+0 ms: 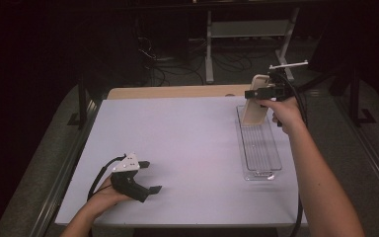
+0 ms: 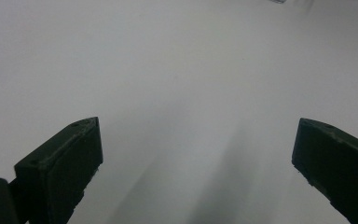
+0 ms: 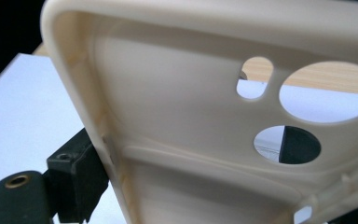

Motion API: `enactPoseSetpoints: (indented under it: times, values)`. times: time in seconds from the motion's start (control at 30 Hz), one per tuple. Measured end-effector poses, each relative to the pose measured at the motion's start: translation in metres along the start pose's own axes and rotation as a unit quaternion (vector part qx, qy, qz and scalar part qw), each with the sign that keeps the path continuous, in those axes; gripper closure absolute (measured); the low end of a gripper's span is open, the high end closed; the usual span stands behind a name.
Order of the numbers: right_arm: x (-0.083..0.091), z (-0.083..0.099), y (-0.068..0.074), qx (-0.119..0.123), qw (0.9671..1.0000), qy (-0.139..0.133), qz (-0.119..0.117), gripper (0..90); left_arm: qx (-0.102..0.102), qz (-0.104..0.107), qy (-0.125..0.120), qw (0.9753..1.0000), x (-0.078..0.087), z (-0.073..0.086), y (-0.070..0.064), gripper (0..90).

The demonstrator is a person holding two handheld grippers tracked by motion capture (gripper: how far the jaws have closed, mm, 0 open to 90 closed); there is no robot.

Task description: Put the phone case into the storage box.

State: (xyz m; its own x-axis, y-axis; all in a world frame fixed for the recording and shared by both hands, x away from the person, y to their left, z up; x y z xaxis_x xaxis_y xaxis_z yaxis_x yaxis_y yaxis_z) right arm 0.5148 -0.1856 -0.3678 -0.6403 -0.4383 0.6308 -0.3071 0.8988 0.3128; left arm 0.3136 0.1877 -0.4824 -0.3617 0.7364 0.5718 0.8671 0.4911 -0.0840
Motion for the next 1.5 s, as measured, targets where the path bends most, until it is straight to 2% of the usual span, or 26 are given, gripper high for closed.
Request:
enactPoseSetpoints:
  times: [0.2,0.3,0.4,0.57,0.83,1.13,1.5]
  values:
    - [-0.012,0.002,-0.003,0.009,0.9994,0.024,0.025,11.2,0.003,0.002,-0.003,1.0000,0.000,-0.001,-0.001,1.4]
    - [-0.018,0.002,-0.004,0.015,0.9986,0.034,0.038,11.3,-0.003,0.003,0.000,1.0000,0.001,-0.001,-0.001,1.4]
    - [-0.025,0.003,-0.004,0.022,0.9980,0.040,0.043,11.2,-0.003,0.006,-0.001,1.0000,0.001,-0.001,-0.002,1.4]
    - [-0.036,0.003,-0.005,0.032,0.9957,0.058,0.064,11.2,-0.005,0.007,0.000,1.0000,0.001,-0.001,-0.002,1.4]
    - [-0.052,0.000,-0.010,0.031,0.9933,0.075,0.082,11.2,-0.004,0.010,0.000,0.9999,0.001,-0.001,-0.002,1.4]
    - [-0.067,0.005,-0.017,0.034,0.9895,0.096,0.103,11.1,-0.002,0.012,0.001,0.9999,0.000,-0.001,-0.003,1.4]
    - [-0.078,0.006,-0.025,0.021,0.9887,0.097,0.112,10.8,-0.002,0.012,0.000,0.9999,0.000,-0.001,-0.003,1.4]
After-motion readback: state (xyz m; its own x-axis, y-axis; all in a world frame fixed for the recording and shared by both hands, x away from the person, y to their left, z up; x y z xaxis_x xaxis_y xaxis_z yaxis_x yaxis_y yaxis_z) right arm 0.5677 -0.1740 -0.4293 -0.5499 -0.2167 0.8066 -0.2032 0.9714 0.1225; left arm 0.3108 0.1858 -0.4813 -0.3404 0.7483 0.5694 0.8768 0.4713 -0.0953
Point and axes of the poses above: each handheld gripper's, and its own axes: x roughly backward along the jaws, z roughly out of its underside, y roughly to its left, the point moved 8 cm from there along -x, roughly forward along the jaws, and after that the axes turned 2 degrees about -y, right-handed, at the moved point
